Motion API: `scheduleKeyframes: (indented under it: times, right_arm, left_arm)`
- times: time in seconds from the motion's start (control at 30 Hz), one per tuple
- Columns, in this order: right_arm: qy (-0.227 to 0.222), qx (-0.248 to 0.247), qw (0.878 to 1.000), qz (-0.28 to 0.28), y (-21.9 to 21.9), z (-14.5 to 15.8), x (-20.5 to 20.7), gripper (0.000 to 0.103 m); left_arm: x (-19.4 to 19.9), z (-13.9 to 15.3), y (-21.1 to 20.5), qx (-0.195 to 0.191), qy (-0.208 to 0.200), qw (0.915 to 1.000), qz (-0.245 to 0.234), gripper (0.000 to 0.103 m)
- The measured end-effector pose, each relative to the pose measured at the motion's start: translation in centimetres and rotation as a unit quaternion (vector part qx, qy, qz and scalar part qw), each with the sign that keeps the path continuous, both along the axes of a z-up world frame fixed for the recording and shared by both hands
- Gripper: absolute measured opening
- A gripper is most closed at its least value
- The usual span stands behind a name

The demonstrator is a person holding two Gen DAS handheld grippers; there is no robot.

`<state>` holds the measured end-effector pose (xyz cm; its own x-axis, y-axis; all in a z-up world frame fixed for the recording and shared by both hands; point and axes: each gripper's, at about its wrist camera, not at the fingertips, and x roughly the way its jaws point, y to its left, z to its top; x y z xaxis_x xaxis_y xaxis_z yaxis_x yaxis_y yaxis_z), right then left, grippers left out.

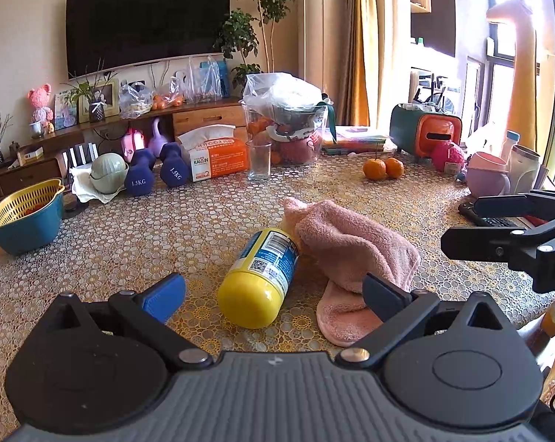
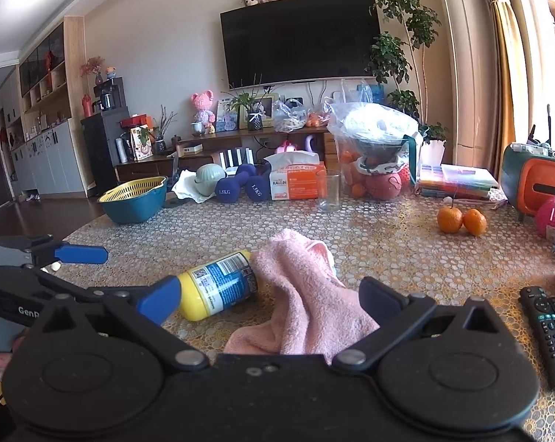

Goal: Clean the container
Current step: 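Open both grippers, releasing the bottle and towel, and pull back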

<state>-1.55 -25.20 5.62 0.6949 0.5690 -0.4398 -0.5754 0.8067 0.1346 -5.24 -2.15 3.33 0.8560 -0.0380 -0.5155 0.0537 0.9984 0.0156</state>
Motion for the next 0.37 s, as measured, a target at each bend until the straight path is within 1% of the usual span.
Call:
scheduleKeyframes:
  times: [0.2,0.37]
  right_arm:
    - [0.014,0.013,1.0,-0.021,-0.56,-0.52,-0.08,0.103]
    - [0.017,0.012,0.999,-0.03,-0.88,-0.7,-0.47,0.103]
  left_arm:
    - [0.03,-0.17,-0.14,-0.003,0.001,1.0,-0.007,0.103]
    - [0.0,-0.25,0.11,-0.001,0.0,1.0,-0.001,0.103]
